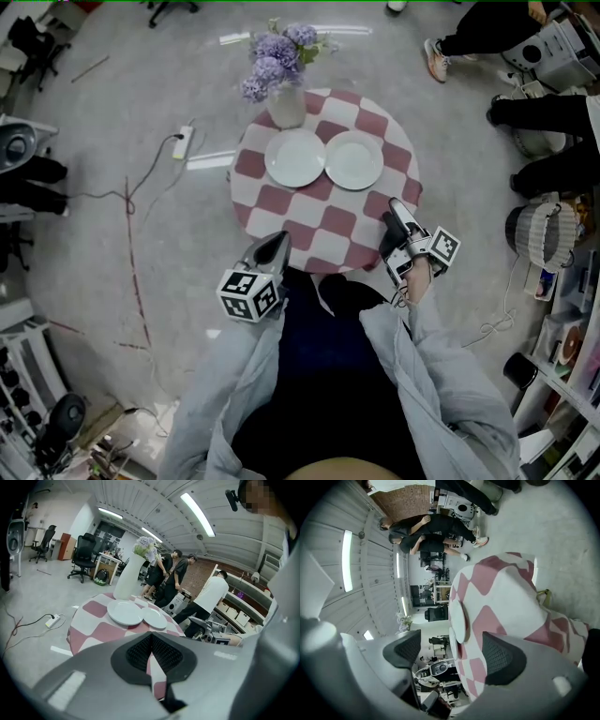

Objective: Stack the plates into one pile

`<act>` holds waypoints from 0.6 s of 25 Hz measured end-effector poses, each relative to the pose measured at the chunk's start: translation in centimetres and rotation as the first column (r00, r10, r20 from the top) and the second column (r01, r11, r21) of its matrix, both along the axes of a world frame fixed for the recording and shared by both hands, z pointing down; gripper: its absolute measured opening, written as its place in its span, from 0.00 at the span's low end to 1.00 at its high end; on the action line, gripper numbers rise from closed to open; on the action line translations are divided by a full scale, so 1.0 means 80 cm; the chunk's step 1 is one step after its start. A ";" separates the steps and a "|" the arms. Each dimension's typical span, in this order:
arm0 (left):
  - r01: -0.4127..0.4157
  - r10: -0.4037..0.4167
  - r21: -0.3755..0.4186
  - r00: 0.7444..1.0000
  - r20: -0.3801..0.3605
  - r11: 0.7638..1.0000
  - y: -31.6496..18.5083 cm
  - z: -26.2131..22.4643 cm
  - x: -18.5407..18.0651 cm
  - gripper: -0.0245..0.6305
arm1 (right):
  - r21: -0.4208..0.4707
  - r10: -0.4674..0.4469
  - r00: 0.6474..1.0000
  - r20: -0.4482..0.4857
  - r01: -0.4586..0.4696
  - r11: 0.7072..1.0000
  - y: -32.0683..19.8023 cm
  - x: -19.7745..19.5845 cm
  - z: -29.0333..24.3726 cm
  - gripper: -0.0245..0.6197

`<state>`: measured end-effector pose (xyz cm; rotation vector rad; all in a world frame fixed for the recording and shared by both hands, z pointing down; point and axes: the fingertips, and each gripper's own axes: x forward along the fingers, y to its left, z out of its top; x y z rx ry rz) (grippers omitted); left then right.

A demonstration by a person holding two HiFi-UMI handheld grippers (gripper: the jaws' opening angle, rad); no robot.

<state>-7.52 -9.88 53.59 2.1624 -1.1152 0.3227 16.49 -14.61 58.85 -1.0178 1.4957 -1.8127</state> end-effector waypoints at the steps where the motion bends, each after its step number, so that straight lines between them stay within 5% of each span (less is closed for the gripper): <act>1: -0.001 0.001 0.000 1.000 0.000 1.000 -0.001 0.000 0.001 0.06 | -0.001 0.000 1.000 -0.009 0.000 1.000 0.000 0.004 0.003 0.66; 15: -0.005 0.005 -0.002 1.000 -0.013 1.000 -0.026 -0.005 0.011 0.06 | 0.008 -0.076 0.994 -0.079 0.077 0.997 -0.064 -0.003 0.016 0.58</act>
